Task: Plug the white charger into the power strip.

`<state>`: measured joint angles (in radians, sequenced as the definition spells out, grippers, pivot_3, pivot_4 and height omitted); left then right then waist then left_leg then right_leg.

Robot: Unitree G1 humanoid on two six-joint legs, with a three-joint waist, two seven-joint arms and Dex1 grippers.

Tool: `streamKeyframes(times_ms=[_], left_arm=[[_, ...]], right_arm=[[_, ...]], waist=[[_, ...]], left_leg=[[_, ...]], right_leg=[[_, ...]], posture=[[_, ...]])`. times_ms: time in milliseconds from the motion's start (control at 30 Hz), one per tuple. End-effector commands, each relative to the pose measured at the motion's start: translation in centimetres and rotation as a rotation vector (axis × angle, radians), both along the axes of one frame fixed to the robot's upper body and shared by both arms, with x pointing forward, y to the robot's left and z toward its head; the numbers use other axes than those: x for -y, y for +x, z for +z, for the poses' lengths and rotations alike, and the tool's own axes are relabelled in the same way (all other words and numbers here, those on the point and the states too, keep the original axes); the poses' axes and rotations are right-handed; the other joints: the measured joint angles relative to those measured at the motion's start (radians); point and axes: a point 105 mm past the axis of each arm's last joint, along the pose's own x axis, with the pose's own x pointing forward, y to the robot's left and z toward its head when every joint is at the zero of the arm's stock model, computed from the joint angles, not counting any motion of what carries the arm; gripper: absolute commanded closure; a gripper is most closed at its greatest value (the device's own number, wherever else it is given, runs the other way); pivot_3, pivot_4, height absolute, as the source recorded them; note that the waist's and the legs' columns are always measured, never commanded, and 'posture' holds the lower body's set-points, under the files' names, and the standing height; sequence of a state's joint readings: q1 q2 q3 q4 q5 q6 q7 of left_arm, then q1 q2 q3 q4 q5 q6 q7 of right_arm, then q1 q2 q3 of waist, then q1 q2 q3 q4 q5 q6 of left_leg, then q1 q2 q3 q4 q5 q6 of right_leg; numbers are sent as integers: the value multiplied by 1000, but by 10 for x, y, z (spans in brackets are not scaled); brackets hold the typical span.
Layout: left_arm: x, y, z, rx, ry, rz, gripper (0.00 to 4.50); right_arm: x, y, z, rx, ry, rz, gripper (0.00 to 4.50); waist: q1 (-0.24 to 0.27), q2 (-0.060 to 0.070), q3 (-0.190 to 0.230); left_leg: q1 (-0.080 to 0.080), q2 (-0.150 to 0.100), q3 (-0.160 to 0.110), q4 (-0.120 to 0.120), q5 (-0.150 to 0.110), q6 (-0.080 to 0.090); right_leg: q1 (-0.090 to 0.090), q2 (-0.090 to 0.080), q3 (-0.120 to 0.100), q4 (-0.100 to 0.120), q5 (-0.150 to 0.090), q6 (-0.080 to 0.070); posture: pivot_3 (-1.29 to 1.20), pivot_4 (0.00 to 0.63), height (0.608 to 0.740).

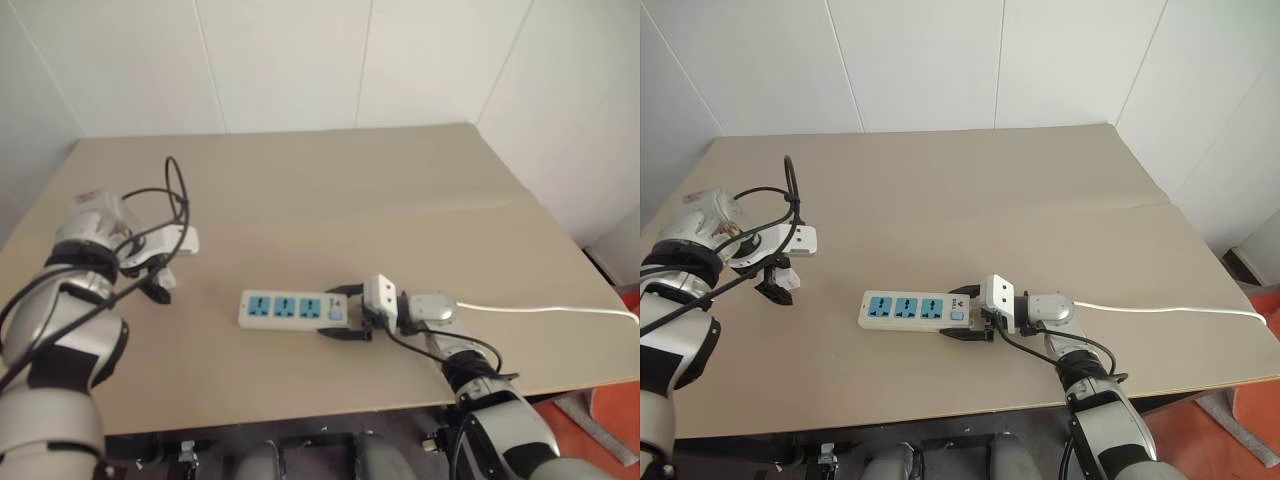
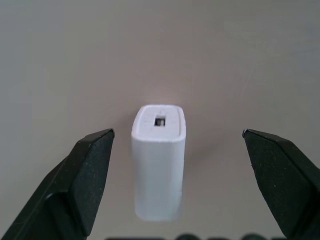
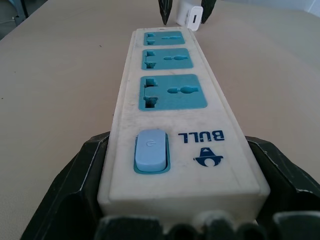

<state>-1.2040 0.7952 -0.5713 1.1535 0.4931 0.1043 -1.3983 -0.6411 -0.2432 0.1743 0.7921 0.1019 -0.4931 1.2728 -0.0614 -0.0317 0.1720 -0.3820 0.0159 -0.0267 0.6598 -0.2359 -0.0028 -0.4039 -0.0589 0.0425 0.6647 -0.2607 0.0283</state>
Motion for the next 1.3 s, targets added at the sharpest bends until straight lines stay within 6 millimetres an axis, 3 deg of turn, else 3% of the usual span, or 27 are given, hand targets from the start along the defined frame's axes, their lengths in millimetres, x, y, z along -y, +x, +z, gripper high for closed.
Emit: streamKeyframes(times_ms=[33,567,700,1000,1200,1300], left_arm=[[-4,1,2,26,11,1,0],[-2,6,-15,54,53,-19,0],[-2,6,-15,47,52,-30,852],[-1,5,-14,35,39,-34,3493],[3,7,-8,64,14,-77,3489],[24,20,14,173,-90,-130,3489]], right_arm=[[6,-7,-24,-85,-56,-21,1064],[6,-9,-27,-99,-56,-35,1064],[7,-9,-27,-102,-56,-41,1064],[9,-8,-27,-103,-58,-52,1064],[9,-7,-28,-108,-62,-52,1064],[11,-8,-29,-112,-67,-48,1064]], waist=[[0,0,0],[11,0,-2],[14,0,-2],[15,0,-2],[16,0,-2],[16,-1,-2]], left_leg=[[0,0,0,0,0,0],[8,0,0,0,0,0],[13,0,0,0,0,0],[13,0,0,0,0,0],[13,0,0,0,0,0],[13,0,0,0,0,0]], right_leg=[[0,0,0,0,0,0],[7,0,0,0,0,0],[12,0,0,0,0,1],[13,0,0,0,-1,1],[13,0,0,0,-1,1],[13,0,0,0,-1,1]], posture=[[0,150,740],[0,150,740],[0,150,740],[0,150,740],[0,150,740],[0,150,740]])
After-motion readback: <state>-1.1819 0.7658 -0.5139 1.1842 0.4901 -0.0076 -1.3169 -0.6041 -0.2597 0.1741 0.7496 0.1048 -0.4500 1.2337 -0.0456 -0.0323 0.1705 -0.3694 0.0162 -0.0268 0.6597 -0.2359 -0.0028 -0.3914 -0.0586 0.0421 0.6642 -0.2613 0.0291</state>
